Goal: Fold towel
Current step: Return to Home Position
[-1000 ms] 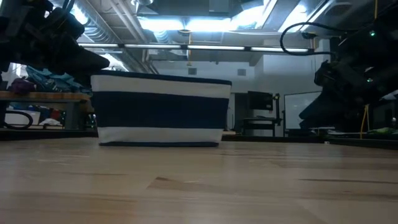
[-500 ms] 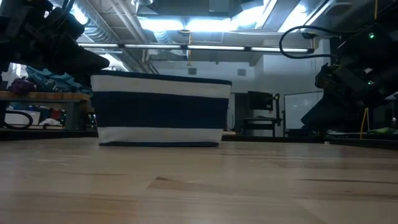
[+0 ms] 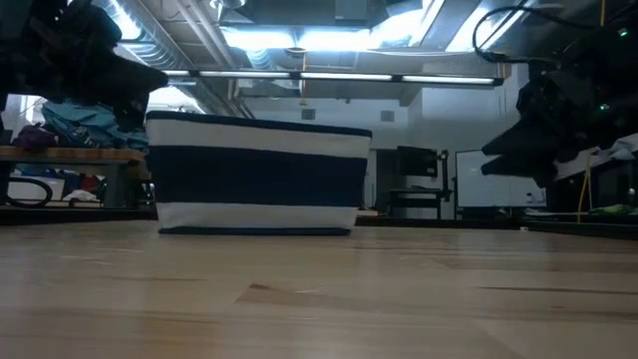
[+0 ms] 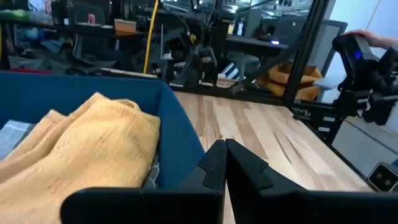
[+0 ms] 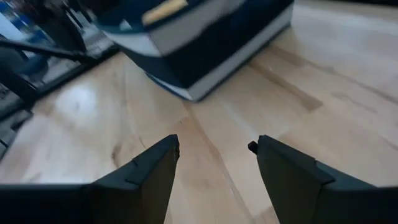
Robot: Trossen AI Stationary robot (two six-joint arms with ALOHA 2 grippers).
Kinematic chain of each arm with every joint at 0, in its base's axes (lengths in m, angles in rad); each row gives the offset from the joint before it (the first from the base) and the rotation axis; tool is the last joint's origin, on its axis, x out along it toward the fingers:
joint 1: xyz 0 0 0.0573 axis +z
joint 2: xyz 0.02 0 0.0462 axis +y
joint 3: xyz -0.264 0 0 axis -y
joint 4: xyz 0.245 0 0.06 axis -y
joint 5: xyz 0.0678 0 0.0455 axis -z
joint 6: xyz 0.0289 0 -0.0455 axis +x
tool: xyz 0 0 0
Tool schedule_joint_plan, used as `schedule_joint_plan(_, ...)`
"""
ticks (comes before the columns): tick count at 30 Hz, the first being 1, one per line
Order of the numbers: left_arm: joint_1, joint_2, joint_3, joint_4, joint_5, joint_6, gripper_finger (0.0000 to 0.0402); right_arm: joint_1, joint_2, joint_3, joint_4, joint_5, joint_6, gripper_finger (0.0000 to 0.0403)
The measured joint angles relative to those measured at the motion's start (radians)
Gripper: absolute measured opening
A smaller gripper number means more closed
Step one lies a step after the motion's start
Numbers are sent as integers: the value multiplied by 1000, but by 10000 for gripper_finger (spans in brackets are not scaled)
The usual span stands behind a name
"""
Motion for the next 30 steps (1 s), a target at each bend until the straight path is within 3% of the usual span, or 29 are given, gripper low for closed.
schedule_joint_plan(12, 0, -207, 0, -235, 5, 0, 1, 0, -194, 0, -23, 0, 0, 223)
schedule_joint_plan(30, 0, -259, 0, -237, 8, -3, 1, 1, -412, -1, -51, 0, 0, 223)
